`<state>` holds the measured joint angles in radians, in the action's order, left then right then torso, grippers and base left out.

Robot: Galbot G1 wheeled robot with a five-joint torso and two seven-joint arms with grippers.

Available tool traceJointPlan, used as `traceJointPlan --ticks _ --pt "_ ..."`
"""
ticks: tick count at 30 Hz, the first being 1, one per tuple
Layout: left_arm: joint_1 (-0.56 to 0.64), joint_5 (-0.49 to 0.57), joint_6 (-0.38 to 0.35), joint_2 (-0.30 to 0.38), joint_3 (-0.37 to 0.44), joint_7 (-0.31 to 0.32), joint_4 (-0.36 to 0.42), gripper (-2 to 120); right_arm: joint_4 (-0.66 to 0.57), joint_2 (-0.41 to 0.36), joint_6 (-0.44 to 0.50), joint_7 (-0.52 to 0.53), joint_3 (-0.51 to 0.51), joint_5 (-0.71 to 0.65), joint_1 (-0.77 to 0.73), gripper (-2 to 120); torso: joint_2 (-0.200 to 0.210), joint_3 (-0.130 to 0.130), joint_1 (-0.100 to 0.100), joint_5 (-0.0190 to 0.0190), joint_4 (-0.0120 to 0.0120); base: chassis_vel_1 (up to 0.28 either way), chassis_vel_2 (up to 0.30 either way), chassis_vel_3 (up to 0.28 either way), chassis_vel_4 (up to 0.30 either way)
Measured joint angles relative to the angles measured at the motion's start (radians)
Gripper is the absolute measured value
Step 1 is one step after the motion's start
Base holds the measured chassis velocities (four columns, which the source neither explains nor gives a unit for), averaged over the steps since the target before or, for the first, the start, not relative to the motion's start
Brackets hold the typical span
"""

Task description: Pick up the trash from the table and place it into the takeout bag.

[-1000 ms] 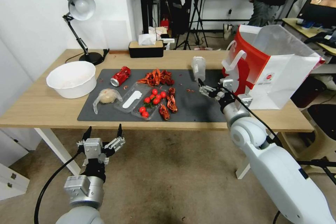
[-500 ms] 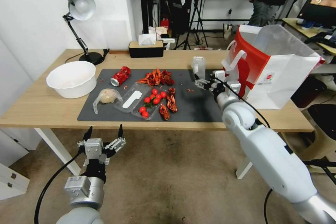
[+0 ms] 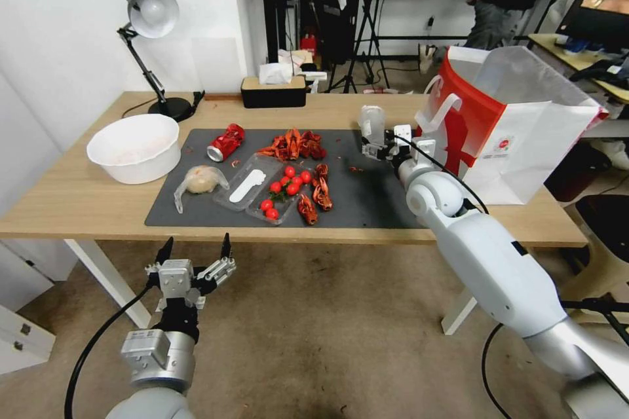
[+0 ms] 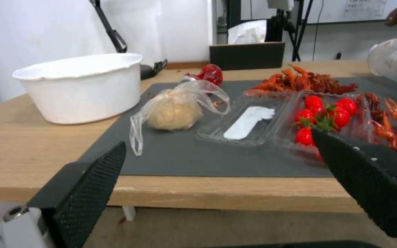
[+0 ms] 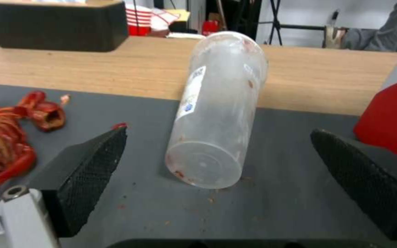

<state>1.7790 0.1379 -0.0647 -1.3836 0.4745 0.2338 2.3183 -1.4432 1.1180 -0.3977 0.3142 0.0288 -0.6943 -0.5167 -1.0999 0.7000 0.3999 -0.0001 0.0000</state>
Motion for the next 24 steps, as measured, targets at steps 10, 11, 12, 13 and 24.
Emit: traceJointPlan --ticks 10,11,12,13,24 --pt "-0.006 0.000 0.000 0.003 -0.003 0.000 -0.008 100 0.093 0.028 -0.032 0.002 0.028 0.001 0.067 100 0.000 0.000 0.000 0.0000 0.0001 0.000 0.000 0.000 0.000" --pt "-0.006 0.000 -0.001 0.004 -0.004 0.000 -0.008 100 0.103 0.031 -0.033 0.000 0.030 0.001 0.074 100 0.000 0.000 0.000 0.0000 0.0001 0.000 0.000 0.000 0.000" --pt "-0.007 0.001 -0.001 0.005 -0.004 0.000 -0.008 100 0.113 0.033 -0.033 -0.002 0.032 0.002 0.079 100 0.000 0.000 0.000 0.0001 0.0001 0.000 0.000 0.000 0.000" --pt "-0.007 0.001 -0.001 0.005 -0.004 0.000 -0.008 100 0.113 0.033 -0.033 -0.002 0.032 0.002 0.079 100 0.000 0.000 0.000 0.0001 0.0001 0.000 0.000 0.000 0.000" --pt "-0.004 0.002 0.001 0.008 -0.005 0.001 -0.008 100 0.181 0.042 -0.035 -0.027 0.034 -0.002 0.109 100 0.000 0.000 0.000 0.0001 0.0001 0.000 0.000 0.000 0.000"
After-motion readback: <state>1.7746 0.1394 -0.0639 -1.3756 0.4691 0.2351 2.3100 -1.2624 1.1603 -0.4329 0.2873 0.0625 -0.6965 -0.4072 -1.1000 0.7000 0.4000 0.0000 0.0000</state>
